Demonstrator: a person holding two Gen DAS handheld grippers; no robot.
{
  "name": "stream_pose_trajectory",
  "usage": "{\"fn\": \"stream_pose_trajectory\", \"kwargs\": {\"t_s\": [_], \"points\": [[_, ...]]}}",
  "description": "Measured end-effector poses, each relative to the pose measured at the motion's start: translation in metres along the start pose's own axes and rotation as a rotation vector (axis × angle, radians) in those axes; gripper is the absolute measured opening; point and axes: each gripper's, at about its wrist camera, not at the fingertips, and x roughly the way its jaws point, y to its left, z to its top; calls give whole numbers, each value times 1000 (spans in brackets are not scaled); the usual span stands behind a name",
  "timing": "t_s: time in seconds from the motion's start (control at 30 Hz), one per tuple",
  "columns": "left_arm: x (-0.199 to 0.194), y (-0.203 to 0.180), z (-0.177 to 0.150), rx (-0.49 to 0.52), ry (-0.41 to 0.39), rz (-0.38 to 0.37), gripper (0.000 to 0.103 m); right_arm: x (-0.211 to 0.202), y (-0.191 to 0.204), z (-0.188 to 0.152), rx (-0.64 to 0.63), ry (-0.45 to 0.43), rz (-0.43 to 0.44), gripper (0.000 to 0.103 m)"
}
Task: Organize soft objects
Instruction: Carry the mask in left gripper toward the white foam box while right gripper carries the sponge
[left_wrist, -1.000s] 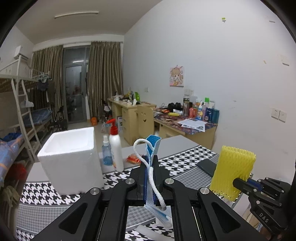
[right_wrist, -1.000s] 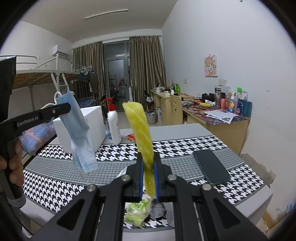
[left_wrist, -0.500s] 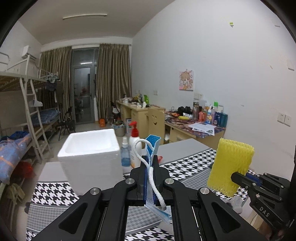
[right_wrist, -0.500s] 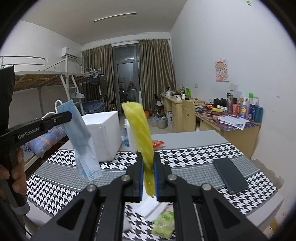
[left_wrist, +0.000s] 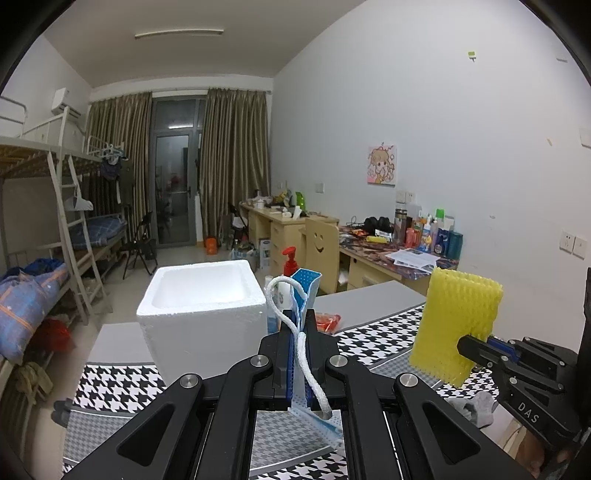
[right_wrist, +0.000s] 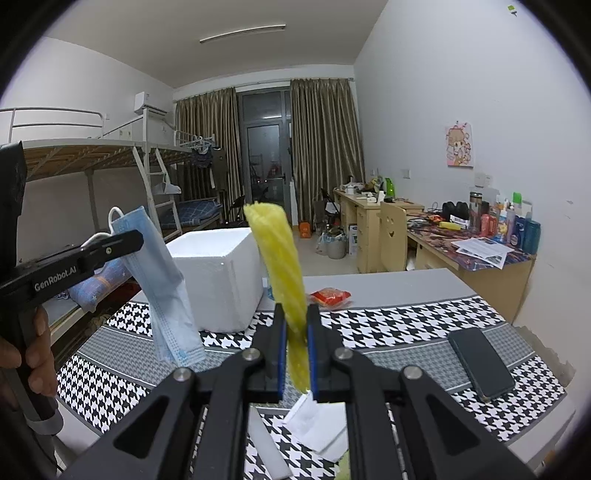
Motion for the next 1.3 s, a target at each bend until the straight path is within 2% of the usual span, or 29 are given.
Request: {"fn": "stream_pose_trajectory", "kwargs": {"t_s": [0.5,0.9,1.3], "points": [[-1,24,19,-2,-46,47,4,12,19,22,-33,-17,30,13],[2,35,37,-20,-70,43,4,14,33,43,-60,-40,58,13],[2,46,66,4,-116,84,4,22,43,64,-86,-57,68,13]]}}
